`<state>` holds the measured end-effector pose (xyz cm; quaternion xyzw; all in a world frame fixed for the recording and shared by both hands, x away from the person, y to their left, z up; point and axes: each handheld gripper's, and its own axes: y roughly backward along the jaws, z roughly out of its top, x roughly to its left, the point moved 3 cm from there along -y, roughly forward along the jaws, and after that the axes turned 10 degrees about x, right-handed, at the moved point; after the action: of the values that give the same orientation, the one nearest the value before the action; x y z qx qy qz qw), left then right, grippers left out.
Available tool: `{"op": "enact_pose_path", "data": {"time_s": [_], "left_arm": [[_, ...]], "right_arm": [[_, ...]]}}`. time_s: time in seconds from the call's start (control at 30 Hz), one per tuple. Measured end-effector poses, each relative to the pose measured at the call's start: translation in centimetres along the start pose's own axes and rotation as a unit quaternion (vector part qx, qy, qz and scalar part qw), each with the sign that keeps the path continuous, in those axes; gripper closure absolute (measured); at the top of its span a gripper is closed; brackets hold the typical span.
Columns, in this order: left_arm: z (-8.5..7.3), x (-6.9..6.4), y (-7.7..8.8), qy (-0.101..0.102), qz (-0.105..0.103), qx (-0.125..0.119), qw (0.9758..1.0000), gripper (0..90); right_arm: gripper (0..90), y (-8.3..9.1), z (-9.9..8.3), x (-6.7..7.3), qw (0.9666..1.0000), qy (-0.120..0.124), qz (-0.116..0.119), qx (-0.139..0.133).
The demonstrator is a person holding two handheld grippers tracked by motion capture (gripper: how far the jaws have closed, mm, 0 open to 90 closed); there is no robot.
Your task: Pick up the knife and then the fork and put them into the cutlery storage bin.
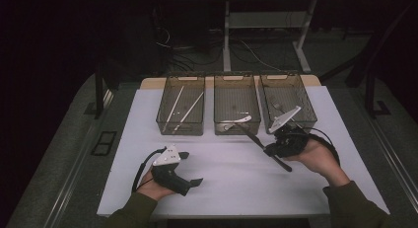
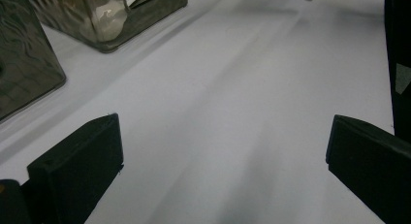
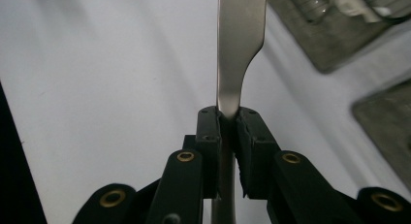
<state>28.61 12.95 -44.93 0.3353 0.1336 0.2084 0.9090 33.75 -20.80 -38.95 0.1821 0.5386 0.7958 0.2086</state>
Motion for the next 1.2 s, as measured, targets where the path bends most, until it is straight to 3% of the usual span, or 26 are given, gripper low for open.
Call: {"op": "enact_pose_path", "data": {"time_s": [0.3,0.83,1.2], "left_arm": [[0.0,0.0,0.0,0.002,0.001,-0.001,1.0,0.0],[0.0,0.0,0.0,0.003,0.001,-0.003,1.0,0.0],[0.0,0.1,0.1,0.0,0.001,-0.002,1.0,0.0]], "right_arm": [[80.0,2.8,-0.1,-2.7,0.9982,-0.044,-0.022,-0.033],[80.0,6.1,0.9,-7.0,0.9926,-0.082,-0.056,-0.069],[79.9,7.8,1.9,-10.4,0.9846,-0.126,-0.082,-0.089]]}}
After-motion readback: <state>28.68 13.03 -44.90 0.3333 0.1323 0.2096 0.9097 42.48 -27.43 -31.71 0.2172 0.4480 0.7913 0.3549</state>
